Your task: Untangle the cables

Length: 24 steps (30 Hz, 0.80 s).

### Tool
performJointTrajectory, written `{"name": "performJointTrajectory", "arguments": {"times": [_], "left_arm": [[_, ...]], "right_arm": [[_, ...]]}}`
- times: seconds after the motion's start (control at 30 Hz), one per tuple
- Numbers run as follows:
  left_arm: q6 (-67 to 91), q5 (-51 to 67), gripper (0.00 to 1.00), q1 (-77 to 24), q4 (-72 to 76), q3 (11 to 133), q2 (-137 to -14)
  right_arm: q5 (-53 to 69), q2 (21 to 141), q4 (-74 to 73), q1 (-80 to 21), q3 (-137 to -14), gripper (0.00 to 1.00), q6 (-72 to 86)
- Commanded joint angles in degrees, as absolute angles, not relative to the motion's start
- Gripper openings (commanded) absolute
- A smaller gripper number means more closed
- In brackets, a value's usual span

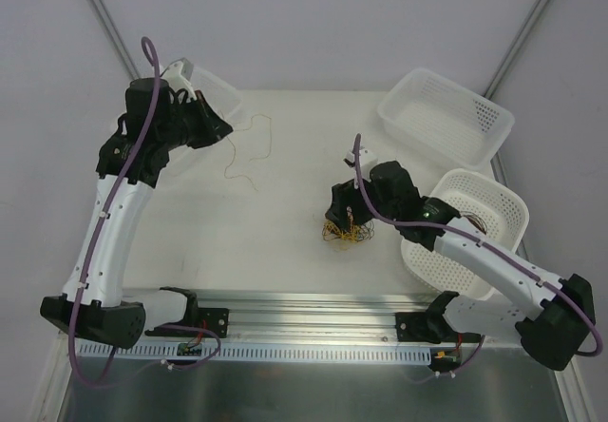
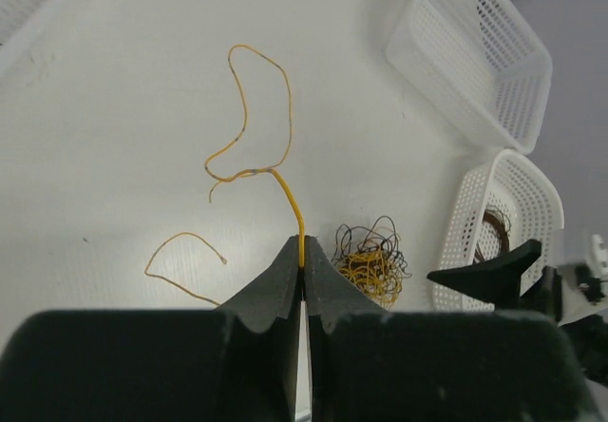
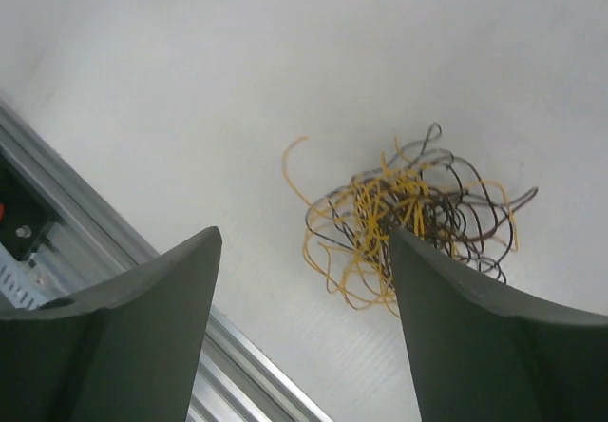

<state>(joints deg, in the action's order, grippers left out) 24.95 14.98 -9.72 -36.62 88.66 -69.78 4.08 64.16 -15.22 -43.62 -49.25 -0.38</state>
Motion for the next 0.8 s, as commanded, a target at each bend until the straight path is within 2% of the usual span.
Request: {"name": "performJointTrajectory", "arguments": {"times": [0.0,0.17,0.33,0.77], "left_arm": [[22.59,20.48,0.00,-13.17,-35.60,85.70,-67.15],[25.57,17.50,0.00,-19.50,-34.20,81.66,-66.01],[35.50,14.59,0.00,-25.82,-29.89,77.35,-66.01],[44.12,9.32,0.00,-32.69,-24.00,75.85,-66.71]], "right_arm": [[6.77,61.09,-17.31,-45.43,-57.03,0.76,-3.78],[9.40,61.78,-11.70,-47.37,-61.69,0.78,-2.99],[9.67,64.51,-3.71,-50.09,-63.45,0.78,-3.25],[11.87,72.33,2.99,-51.68,-67.67,0.77,-3.34]]}}
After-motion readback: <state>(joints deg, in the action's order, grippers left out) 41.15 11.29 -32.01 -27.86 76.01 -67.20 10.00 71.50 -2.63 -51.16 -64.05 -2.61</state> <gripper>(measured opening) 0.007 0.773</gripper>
